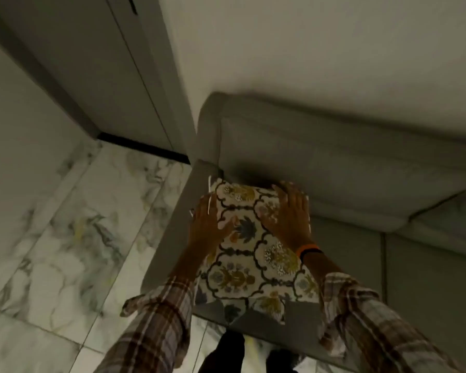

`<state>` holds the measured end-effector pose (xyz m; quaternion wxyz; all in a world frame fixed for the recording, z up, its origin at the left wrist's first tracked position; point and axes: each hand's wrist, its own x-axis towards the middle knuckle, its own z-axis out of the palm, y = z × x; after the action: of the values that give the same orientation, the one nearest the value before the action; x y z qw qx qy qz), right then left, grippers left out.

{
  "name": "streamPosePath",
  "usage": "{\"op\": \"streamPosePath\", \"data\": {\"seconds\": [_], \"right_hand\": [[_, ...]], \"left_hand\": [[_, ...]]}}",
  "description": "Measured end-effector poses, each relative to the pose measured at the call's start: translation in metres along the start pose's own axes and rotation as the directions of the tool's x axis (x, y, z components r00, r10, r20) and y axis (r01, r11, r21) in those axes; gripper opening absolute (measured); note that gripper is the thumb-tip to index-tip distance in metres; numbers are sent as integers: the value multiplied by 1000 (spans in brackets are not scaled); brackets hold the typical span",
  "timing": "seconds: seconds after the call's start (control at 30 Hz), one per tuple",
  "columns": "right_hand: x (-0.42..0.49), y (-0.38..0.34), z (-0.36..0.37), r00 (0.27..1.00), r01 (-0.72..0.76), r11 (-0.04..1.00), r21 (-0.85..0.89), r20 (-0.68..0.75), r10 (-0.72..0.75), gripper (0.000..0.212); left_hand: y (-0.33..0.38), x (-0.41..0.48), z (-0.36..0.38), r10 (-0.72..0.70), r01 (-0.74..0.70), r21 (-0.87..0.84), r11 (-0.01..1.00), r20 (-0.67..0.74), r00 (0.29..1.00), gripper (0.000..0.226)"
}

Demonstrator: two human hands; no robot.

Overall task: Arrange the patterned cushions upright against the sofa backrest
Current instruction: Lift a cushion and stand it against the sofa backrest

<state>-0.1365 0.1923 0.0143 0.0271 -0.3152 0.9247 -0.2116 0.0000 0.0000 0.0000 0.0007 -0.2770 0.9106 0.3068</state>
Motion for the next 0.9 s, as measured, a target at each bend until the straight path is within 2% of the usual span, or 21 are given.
{"op": "streamPosePath", "data": {"seconds": [0.07, 0.1, 0.17, 0.2, 0.23, 0.3, 0.4, 0.47, 0.5, 0.57, 0.6, 0.63, 0.7, 0.8, 0.9], "right_hand": [[-8, 27, 21, 955, -296, 942, 157, 46, 292, 90], [-16, 41, 32, 884, -468, 853, 232, 117, 453, 100], [-31, 69, 49, 686, -720, 558, 411, 303, 661, 130], [-33, 76, 53, 619, -763, 406, 503, 387, 683, 142], [-36, 87, 60, 589, -770, 300, 563, 448, 672, 148], [-40, 107, 65, 572, -776, 213, 594, 519, 635, 142], [-41, 126, 58, 556, -764, 110, 635, 563, 611, 122], [-39, 130, 42, 580, -738, 80, 670, 569, 583, 103], [-41, 131, 31, 602, -721, 78, 689, 566, 564, 87], [-50, 139, 14, 647, -669, 71, 740, 532, 547, 53], [-56, 144, 2, 660, -640, 72, 765, 500, 560, 46], [-62, 150, -12, 659, -624, 75, 778, 472, 586, 48], [-74, 166, -40, 661, -604, 112, 789, 418, 623, 68], [-105, 220, -74, 616, -644, 152, 750, 390, 685, 68], [-143, 292, -104, 578, -656, 132, 743, 382, 722, 102]], "left_hand": [[-9, 4, 23, -166, 183, -195, 964, 102, 981, 88], [-12, 4, 33, -238, 279, -270, 921, 177, 955, 88], [-15, 8, 46, -341, 433, -436, 789, 275, 899, 98], [-13, 11, 48, -373, 466, -506, 726, 280, 885, 105], [-11, 16, 50, -389, 478, -547, 687, 279, 878, 112], [-8, 26, 54, -400, 479, -580, 659, 269, 876, 117], [10, 31, 47, -382, 433, -573, 696, 216, 899, 102], [28, 31, 42, -326, 355, -579, 734, 159, 932, 92], [39, 30, 40, -294, 323, -587, 742, 148, 944, 88], [62, 27, 41, -225, 257, -614, 746, 132, 965, 88], [76, 25, 43, -185, 217, -621, 754, 116, 976, 91], [89, 22, 49, -160, 196, -612, 766, 114, 981, 96], [117, 19, 67, -137, 185, -587, 788, 125, 983, 100], [172, 9, 108, -119, 199, -542, 816, 179, 977, 98], [234, -3, 158, -68, 215, -513, 831, 289, 955, 109]]}}
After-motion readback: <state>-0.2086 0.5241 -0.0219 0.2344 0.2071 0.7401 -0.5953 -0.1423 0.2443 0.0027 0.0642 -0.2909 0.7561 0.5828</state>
